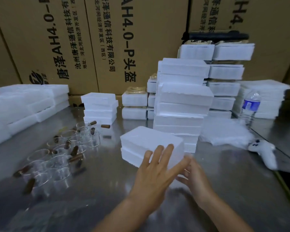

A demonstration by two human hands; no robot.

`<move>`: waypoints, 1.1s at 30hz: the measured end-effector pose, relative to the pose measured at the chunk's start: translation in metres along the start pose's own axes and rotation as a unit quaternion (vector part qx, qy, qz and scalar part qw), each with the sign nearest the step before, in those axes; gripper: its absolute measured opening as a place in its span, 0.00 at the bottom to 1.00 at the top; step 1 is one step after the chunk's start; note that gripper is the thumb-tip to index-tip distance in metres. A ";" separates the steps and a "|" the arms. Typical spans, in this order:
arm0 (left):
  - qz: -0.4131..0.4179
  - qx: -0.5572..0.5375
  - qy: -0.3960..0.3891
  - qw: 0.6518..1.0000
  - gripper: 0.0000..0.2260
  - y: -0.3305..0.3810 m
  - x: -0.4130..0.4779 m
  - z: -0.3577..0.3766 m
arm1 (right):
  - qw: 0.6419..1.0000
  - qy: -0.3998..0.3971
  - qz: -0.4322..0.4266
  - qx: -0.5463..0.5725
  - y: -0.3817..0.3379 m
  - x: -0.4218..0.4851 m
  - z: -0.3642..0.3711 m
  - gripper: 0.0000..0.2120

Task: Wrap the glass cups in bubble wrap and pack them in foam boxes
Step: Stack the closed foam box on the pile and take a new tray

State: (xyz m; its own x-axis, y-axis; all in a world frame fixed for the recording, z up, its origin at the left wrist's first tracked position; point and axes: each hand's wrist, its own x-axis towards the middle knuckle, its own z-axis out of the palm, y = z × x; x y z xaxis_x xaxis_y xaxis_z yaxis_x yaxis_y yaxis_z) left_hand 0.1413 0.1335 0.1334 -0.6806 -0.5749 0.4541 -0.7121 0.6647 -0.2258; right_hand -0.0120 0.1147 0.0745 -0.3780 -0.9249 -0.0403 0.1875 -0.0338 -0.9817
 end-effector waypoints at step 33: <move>-0.060 -0.095 -0.034 0.993 0.21 -0.013 0.027 0.056 | 0.995 -0.001 0.056 -0.077 -0.024 -0.011 -0.076 0.16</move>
State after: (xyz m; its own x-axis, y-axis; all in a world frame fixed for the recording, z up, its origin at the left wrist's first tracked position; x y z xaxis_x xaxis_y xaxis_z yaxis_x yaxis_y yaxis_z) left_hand 0.1225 0.0829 0.1005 -0.6073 -0.6822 0.4071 -0.7483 0.6633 -0.0047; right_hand -0.0818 0.1544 0.0846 -0.3610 -0.9202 -0.1513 0.0870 0.1283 -0.9879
